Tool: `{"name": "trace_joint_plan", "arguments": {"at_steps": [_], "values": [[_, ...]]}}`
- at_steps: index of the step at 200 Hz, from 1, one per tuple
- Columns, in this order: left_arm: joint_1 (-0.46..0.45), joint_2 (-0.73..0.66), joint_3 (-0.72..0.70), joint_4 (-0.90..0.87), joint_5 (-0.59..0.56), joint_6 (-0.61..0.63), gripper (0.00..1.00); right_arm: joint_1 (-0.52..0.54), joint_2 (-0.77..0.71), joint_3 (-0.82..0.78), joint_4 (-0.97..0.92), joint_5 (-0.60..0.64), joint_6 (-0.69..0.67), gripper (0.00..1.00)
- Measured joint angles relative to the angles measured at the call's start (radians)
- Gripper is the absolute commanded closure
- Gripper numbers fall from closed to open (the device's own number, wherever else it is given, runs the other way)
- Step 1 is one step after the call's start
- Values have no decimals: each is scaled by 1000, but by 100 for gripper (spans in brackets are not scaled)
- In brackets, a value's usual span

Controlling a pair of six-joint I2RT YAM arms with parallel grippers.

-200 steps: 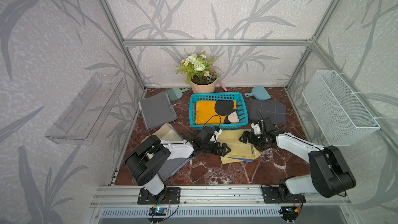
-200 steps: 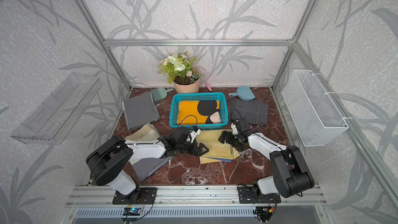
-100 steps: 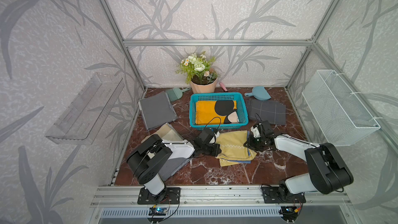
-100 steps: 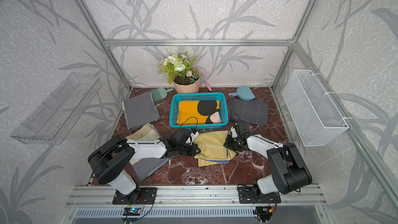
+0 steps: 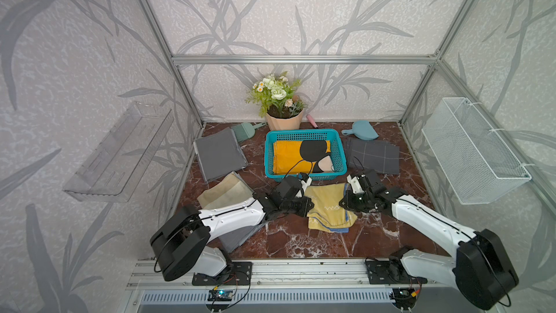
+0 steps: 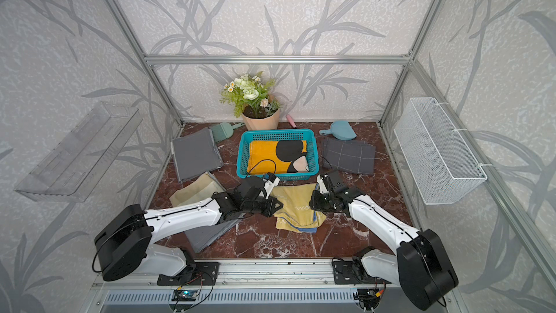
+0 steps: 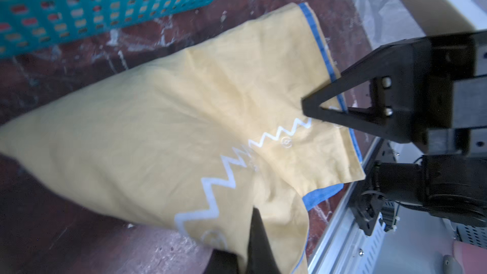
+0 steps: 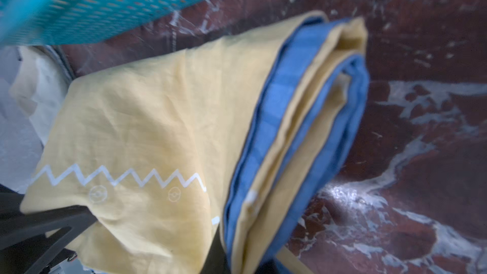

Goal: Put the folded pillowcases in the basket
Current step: Pick up the pillowcase at the center of the board, then place the pillowcase in the basket.

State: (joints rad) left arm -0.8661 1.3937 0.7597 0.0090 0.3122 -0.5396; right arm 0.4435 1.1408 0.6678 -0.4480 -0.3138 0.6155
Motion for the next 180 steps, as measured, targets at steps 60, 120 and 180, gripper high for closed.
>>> {"name": "trace_joint_plan", "arguments": {"at_steps": [60,120,180], "values": [[-4,-70,89,-3,-49,23,100,3,-101,195,-135,44,-27,100],[6,-66,269,-23,-156,114,100,2,56,441,-160,90,-93,100],[188,-18,310,-16,-184,171,100,2,303,634,-129,109,-157,100]]}}
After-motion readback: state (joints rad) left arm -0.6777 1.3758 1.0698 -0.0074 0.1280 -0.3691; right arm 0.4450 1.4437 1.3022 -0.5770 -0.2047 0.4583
